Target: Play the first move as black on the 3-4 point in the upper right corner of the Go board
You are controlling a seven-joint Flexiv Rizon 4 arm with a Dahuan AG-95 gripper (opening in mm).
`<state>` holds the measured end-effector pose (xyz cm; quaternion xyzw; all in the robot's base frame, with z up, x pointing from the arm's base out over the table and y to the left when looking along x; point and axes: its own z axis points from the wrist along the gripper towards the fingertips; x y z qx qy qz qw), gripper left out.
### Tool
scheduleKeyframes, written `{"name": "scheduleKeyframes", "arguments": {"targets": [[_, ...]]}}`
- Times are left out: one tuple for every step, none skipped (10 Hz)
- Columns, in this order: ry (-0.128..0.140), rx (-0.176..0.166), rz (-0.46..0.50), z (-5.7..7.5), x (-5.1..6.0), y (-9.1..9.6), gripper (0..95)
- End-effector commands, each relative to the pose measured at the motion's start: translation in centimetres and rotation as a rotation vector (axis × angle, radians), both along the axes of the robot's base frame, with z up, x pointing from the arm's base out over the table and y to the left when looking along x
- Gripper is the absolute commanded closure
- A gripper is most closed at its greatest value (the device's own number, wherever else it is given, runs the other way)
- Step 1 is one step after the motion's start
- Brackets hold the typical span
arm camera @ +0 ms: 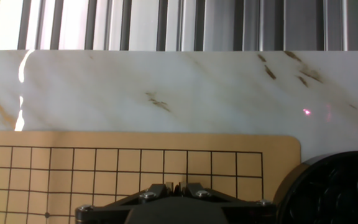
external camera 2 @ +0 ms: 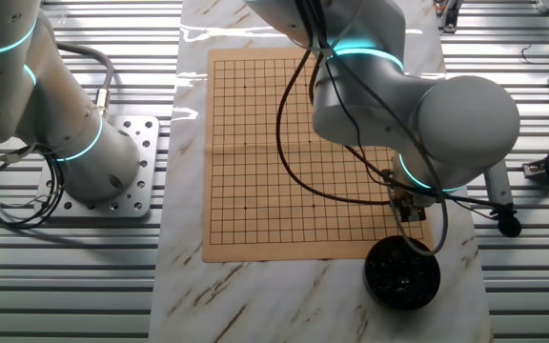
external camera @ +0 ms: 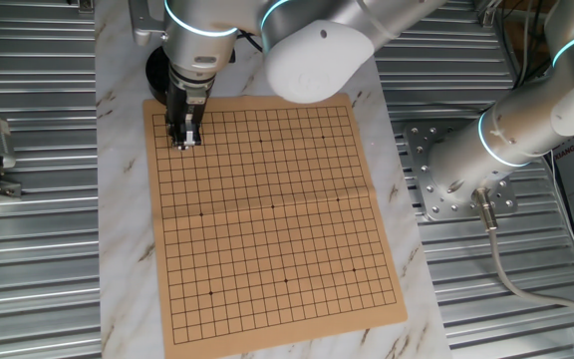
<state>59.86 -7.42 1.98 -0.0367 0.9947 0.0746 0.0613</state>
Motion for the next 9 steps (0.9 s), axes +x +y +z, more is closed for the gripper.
{"name": "scheduleKeyframes", "arguments": {"targets": [[-0.003, -0.001, 0.003, 0.00, 0.02, 0.00, 95.0], [-0.003, -0.001, 0.004, 0.00, 0.02, 0.00, 95.0], [-0.003, -0.002, 0.006, -0.01, 0.02, 0.00, 95.0], [-0.005, -0.002, 0.010, -0.01, 0.02, 0.00, 95.0], [-0.006, -0.002, 0.013, -0.01, 0.02, 0.00, 95.0], [-0.006, -0.002, 0.016, -0.03, 0.03, -0.01, 95.0], [-0.007, -0.002, 0.021, -0.05, 0.03, -0.02, 76.0], [-0.007, -0.002, 0.024, -0.05, 0.03, -0.02, 76.0], [-0.009, -0.002, 0.029, -0.08, 0.04, -0.03, 76.0]]}}
